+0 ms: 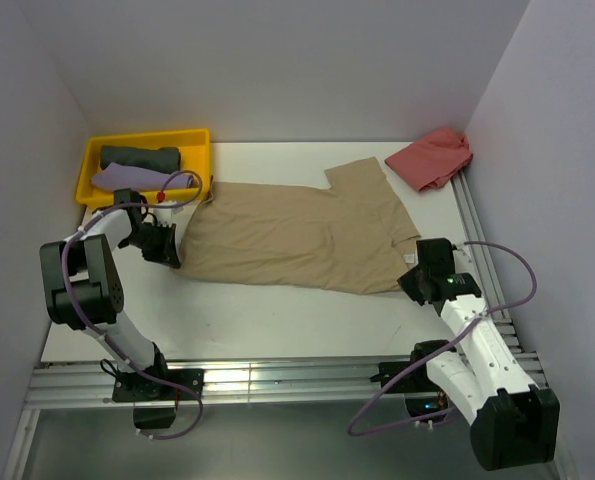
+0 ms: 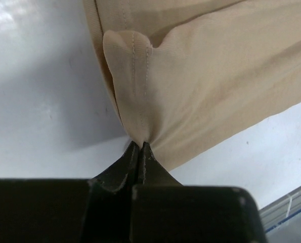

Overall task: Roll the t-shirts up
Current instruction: Fold the tshirt

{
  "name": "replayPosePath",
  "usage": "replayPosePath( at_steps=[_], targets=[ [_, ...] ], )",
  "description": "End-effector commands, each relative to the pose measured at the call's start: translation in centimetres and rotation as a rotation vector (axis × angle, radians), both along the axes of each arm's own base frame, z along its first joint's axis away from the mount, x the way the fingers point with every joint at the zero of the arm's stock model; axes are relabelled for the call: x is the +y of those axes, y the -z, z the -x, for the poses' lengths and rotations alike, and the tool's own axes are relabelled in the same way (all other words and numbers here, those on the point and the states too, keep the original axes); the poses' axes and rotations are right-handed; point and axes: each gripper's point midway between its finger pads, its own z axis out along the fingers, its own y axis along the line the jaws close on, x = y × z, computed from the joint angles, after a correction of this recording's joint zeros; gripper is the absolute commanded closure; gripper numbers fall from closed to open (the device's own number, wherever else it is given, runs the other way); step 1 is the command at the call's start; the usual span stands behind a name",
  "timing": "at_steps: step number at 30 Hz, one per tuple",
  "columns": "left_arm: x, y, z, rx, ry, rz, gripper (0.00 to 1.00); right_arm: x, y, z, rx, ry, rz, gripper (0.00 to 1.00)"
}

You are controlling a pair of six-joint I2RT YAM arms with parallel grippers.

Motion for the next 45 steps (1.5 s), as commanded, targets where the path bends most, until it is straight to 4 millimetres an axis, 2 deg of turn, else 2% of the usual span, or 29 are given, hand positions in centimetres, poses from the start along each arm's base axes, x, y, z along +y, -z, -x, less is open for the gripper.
replayPosePath(
  at_steps=[1, 8, 12, 17, 25, 34, 37, 38, 39, 41, 42, 45],
  targets=[
    [0.9, -0.8, 1.9, 0.017, 0.016, -0.045, 1.00, 0.2, -1.2, 1.2, 0.009, -0.044, -0.002, 1.00],
    [2.1, -2.3, 3.3, 0.011, 0.030, -0.088, 1.00, -0.4, -3.0, 3.0, 0.027, -0.074, 0.041, 1.00],
    [2.5, -2.7, 4.4, 0.021, 0.045, -0.108, 1.00, -1.0, -4.4, 4.3, 0.045, -0.084, 0.080, 1.00],
    [3.1, -2.9, 6.0, 0.030, 0.071, -0.140, 1.00, -1.5, -5.1, 5.6, 0.060, -0.097, 0.107, 1.00],
    [3.5, -2.5, 9.1, 0.077, 0.105, -0.176, 1.00, -1.6, -4.8, 7.4, 0.093, -0.119, 0.115, 1.00],
    [3.7, -1.8, 11.4, 0.114, 0.127, -0.199, 0.99, -1.0, -4.8, 7.8, 0.096, -0.148, 0.092, 1.00],
    [3.5, -1.5, 11.7, 0.121, 0.128, -0.192, 0.79, -1.0, -4.8, 7.8, 0.102, -0.154, 0.089, 0.96],
    [3.5, -1.7, 11.7, 0.122, 0.127, -0.187, 0.63, -0.8, -4.9, 7.8, 0.095, -0.157, 0.083, 0.93],
    [3.5, -1.8, 11.7, 0.117, 0.131, -0.188, 0.57, -0.7, -5.1, 7.8, 0.087, -0.161, 0.080, 0.82],
    [3.6, -2.4, 11.3, 0.096, 0.134, -0.192, 0.45, -0.7, -5.5, 7.7, 0.067, -0.162, 0.076, 0.70],
    [3.7, -2.7, 11.2, 0.091, 0.133, -0.194, 0.43, -0.7, -5.7, 7.7, 0.064, -0.163, 0.075, 0.61],
    [4.0, -3.7, 10.5, 0.069, 0.138, -0.199, 0.39, -0.6, -6.4, 7.6, 0.055, -0.171, 0.076, 0.53]
  ],
)
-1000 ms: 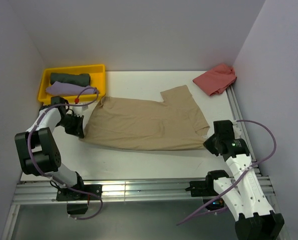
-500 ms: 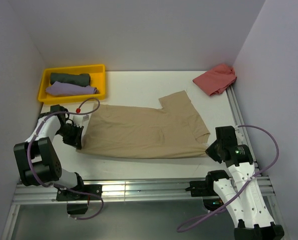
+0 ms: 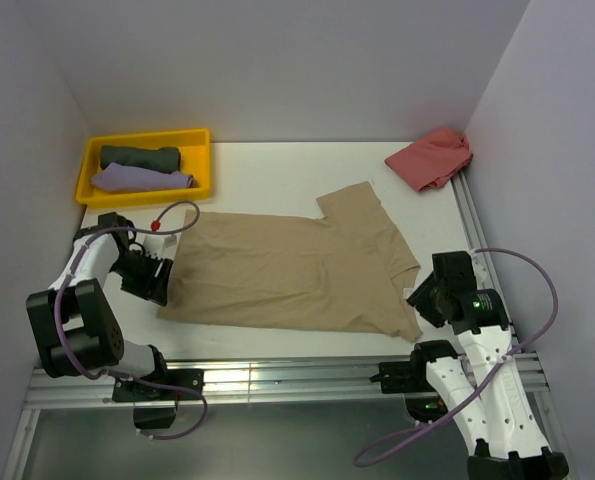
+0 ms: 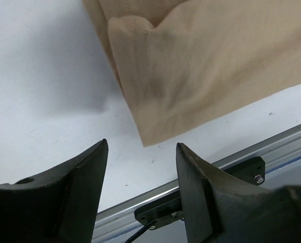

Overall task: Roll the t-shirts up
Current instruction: Fold the tshirt

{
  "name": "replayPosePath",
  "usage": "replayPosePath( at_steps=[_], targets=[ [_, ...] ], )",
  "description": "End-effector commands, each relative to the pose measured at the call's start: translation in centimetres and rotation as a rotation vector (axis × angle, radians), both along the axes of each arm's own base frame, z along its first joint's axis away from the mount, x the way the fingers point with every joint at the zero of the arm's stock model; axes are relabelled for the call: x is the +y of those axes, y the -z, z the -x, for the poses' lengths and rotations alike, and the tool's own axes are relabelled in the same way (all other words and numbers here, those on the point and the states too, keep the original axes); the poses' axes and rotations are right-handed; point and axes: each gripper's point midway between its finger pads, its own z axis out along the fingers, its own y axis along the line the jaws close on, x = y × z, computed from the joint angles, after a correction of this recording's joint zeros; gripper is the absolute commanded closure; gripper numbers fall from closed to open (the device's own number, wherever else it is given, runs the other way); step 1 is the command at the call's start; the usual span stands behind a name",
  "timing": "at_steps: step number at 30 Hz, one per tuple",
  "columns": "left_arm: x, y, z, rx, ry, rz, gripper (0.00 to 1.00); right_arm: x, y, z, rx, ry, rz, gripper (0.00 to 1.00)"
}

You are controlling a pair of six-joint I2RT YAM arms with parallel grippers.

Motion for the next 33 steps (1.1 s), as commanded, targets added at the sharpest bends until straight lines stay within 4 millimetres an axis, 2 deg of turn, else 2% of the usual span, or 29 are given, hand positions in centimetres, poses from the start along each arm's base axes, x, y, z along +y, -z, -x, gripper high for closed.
replayPosePath(
  at_steps=[1, 4, 5, 7, 8, 10, 11, 12, 13, 14, 15, 16, 17, 18, 20, 23, 24, 28, 29, 30, 33],
  targets=[
    [0.6, -2.2, -1.4, -0.066, 0.022, -0.016, 0.38, -0.1, -2.3, -0.7, -0.060, -0.011, 0.005, 0.52],
    [1.0, -3.4, -2.8, -0.093, 0.016, -0.015, 0.36, 0.0, -3.9, -1.1, -0.098, -0.013, 0.000, 0.50],
    [1.2, -4.2, -3.9, -0.121, 0.012, -0.016, 0.36, 0.1, -4.4, -1.5, -0.117, -0.020, -0.002, 0.49],
    [0.8, -4.7, -5.0, -0.126, 0.003, 0.018, 0.35, 0.2, -5.0, -2.1, -0.142, -0.033, 0.001, 0.46],
    [0.9, -5.7, -6.4, -0.159, 0.000, 0.027, 0.35, 0.3, -5.3, -3.0, -0.156, -0.038, 0.001, 0.46],
    [0.1, -5.9, -7.9, -0.160, 0.000, 0.094, 0.34, 0.7, -5.6, -4.1, -0.167, -0.059, -0.016, 0.45],
    [0.2, -6.8, -9.5, -0.197, 0.000, 0.102, 0.34, 1.1, -5.8, -5.6, -0.195, -0.071, -0.026, 0.45],
    [0.2, -6.8, -10.5, -0.206, -0.018, 0.111, 0.34, 1.3, -5.9, -6.5, -0.211, -0.085, -0.032, 0.45],
    [0.0, -6.7, -12.5, -0.238, -0.010, 0.118, 0.34, 1.8, -6.1, -7.3, -0.226, -0.104, -0.050, 0.45],
    [-0.3, -6.7, -13.6, -0.257, -0.005, 0.134, 0.33, 2.2, -6.3, -8.9, -0.254, -0.126, -0.054, 0.44],
    [-0.5, -5.9, -14.7, -0.254, -0.027, 0.145, 0.33, 2.3, -6.5, -9.9, -0.274, -0.133, -0.056, 0.43],
    [-0.9, -6.0, -16.0, -0.282, -0.013, 0.146, 0.33, 2.8, -6.3, -10.9, -0.272, -0.153, -0.071, 0.43],
    [-0.9, -6.2, -18.0, -0.349, -0.011, 0.140, 0.33, 3.0, -7.0, -12.3, -0.317, -0.174, -0.071, 0.44],
    [-1.2, -5.8, -19.1, -0.356, -0.038, 0.150, 0.33, 3.2, -7.0, -13.1, -0.329, -0.185, -0.070, 0.44],
    [-1.8, -6.3, -21.8, -0.443, -0.032, 0.164, 0.33, 2.9, -6.7, -15.0, -0.335, -0.176, -0.053, 0.44],
    [-2.8, -5.9, -24.1, -0.483, -0.045, 0.185, 0.34, 2.7, -5.6, -17.1, -0.316, -0.182, -0.026, 0.44],
    [-2.7, -6.0, -25.5, -0.527, -0.059, 0.177, 0.34, 2.7, -5.2, -17.5, -0.304, -0.184, -0.024, 0.45],
    [-3.0, -5.1, -28.0, -0.575, -0.071, 0.132, 0.35, 2.7, -3.6, -19.2, -0.272, -0.189, -0.019, 0.46],
    [-3.0, -4.7, -28.4, -0.565, -0.070, 0.128, 0.35, 2.7, -3.5, -19.6, -0.277, -0.191, -0.017, 0.46],
    [-3.2, -3.3, -28.6, -0.532, -0.073, 0.131, 0.37, 2.6, -3.3, -19.9, -0.277, -0.192, -0.015, 0.46],
    [-3.1, -2.3, -29.6, -0.517, -0.084, 0.131, 0.39, 1.9, -2.6, -21.0, -0.265, -0.174, 0.010, 0.46]
  ],
)
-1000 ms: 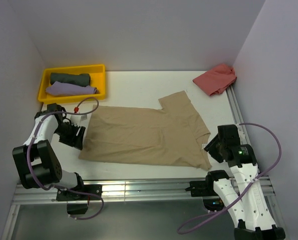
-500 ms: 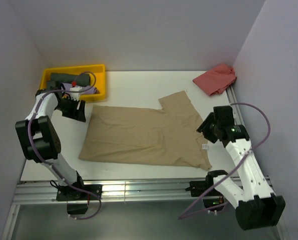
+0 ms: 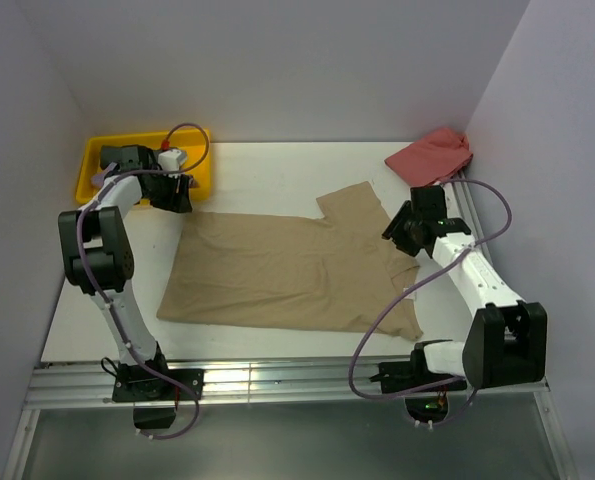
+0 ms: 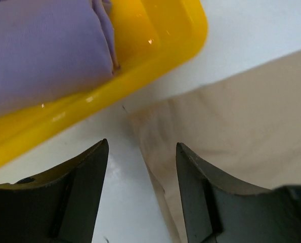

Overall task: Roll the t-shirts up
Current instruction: Fold the tshirt

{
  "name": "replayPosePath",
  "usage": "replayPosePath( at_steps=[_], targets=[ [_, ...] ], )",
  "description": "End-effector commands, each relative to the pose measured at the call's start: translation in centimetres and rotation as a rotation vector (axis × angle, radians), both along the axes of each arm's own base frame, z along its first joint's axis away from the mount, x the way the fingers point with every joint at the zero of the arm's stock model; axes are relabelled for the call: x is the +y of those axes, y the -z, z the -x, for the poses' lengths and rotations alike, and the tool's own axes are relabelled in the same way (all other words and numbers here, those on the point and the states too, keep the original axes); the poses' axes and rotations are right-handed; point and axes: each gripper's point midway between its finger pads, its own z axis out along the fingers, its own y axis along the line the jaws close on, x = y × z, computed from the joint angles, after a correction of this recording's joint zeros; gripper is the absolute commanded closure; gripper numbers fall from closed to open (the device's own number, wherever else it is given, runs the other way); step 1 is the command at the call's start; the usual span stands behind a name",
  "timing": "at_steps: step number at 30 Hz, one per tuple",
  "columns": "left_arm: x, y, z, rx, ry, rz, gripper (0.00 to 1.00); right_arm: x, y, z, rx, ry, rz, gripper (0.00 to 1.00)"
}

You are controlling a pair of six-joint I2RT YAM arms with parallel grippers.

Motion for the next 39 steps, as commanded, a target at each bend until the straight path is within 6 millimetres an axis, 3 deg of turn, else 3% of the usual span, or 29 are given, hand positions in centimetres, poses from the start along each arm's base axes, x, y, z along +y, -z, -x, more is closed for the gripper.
replayPosePath(
  at_steps=[1, 10, 15, 20, 24, 27, 29, 34, 35, 36, 38, 39],
  targets=[
    [0.2, 0.2, -2.7, -0.044, -0.030, 0.000, 0.39, -1.0, -2.3, -3.6, -0.119, 0.008, 0.034, 0.46],
    [-0.3, 2.2, -3.2, 0.001, -0.017, -0.002, 0.48, -1.4, 0.3, -7.1, -0.076, 0.008, 0.035, 0.48],
    [-0.8, 2.6, -2.9, 0.010, -0.003, 0.004, 0.54, -1.3, 0.4, -9.3, -0.085, 0.003, 0.035, 0.48],
    [-1.6, 3.1, -2.9, 0.023, 0.022, -0.003, 0.73, -0.8, 1.6, -11.6, -0.061, -0.028, 0.017, 0.48],
    [-1.9, 2.9, -2.9, 0.026, 0.023, 0.007, 0.85, -0.5, 2.1, -13.6, -0.057, -0.045, 0.017, 0.47],
    [-1.9, 2.4, -3.1, 0.016, 0.019, 0.012, 1.00, -0.6, 2.3, -14.9, -0.060, -0.054, 0.021, 0.46],
    [-2.0, 1.8, -3.2, 0.008, 0.019, 0.015, 1.00, -0.4, 1.8, -16.0, -0.084, -0.066, 0.018, 0.43],
    [-2.0, 0.9, -3.2, -0.011, 0.009, 0.001, 1.00, 0.3, 2.8, -18.5, -0.090, -0.089, -0.006, 0.36],
    [-2.0, 0.4, -3.3, -0.023, 0.007, -0.003, 1.00, 0.4, 2.1, -19.5, -0.110, -0.092, -0.012, 0.36],
    [-2.0, 0.4, -3.2, -0.021, 0.006, -0.003, 1.00, 0.5, 3.1, -19.9, -0.092, -0.094, -0.012, 0.36],
    [-1.8, 0.0, -3.3, -0.028, -0.003, -0.017, 1.00, 0.4, 2.5, -21.2, -0.102, -0.087, -0.006, 0.35],
    [-1.8, -0.1, -3.3, -0.029, -0.005, -0.020, 1.00, 0.3, 3.5, -21.6, -0.081, -0.082, -0.005, 0.36]
  ],
)
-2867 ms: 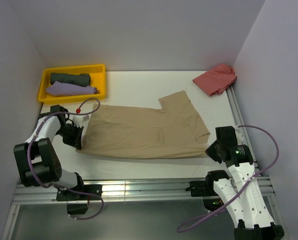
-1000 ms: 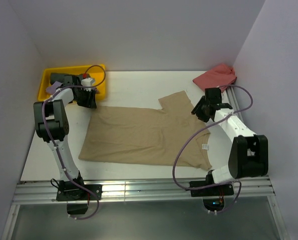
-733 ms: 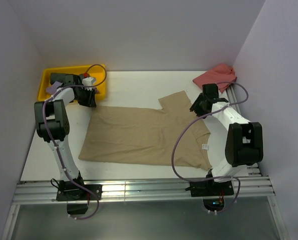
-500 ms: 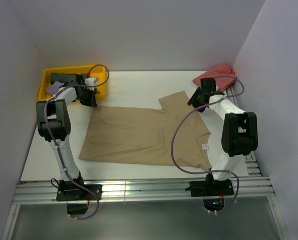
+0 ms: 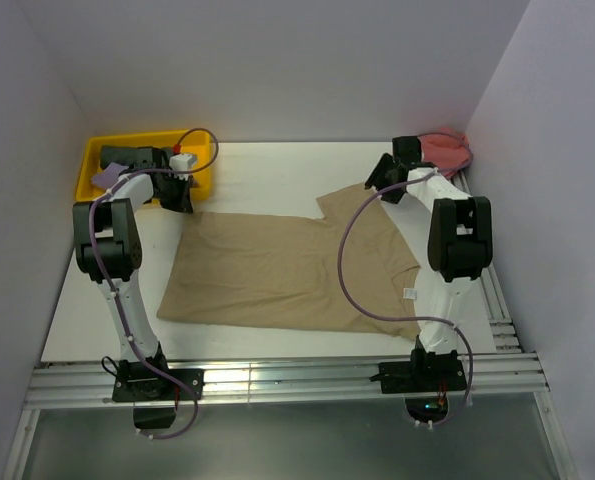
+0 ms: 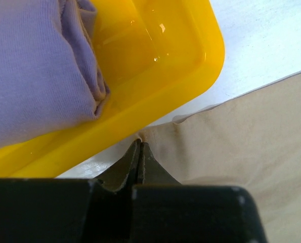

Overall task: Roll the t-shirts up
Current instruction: Fold the tshirt

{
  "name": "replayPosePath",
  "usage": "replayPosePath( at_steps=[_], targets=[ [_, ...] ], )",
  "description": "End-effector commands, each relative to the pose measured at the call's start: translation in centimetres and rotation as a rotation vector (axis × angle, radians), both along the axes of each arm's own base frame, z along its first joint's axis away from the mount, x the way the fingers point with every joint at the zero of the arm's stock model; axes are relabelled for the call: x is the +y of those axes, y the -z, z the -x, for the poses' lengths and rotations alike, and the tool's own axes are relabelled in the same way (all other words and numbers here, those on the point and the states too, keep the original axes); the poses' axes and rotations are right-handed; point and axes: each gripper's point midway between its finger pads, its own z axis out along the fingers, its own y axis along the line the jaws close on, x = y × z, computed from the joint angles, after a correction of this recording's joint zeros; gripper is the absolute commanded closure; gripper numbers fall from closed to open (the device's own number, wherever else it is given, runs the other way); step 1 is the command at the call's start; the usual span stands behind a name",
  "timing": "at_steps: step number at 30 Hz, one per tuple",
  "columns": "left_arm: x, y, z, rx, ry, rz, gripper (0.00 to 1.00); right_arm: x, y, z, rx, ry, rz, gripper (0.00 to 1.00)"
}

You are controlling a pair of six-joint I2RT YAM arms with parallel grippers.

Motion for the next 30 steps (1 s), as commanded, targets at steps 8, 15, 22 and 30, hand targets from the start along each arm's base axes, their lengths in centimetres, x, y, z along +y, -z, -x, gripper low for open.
replayPosePath(
  at_steps=[8, 15, 22, 30],
  targets=[
    [-0.6, -4.1, -1.0, -0.085, -0.001, -0.028, 1.00, -1.4, 0.1, -5.6, -0.002, 0.032, 0.070, 0.35],
    [-0.7, -4.3, -1.1, -0.087, 0.005, -0.037, 1.00, -1.4, 2.2, -6.3, 0.079, 0.037, 0.181, 0.37],
    [-1.1, -4.7, -1.1, -0.089, 0.014, -0.035, 1.00, 0.1, 2.6, -6.4, 0.145, 0.006, 0.310, 0.40],
    [-1.3, -4.4, -1.1, -0.074, 0.020, -0.033, 1.00, 0.7, 3.0, -6.4, 0.164, -0.017, 0.315, 0.47]
  ],
)
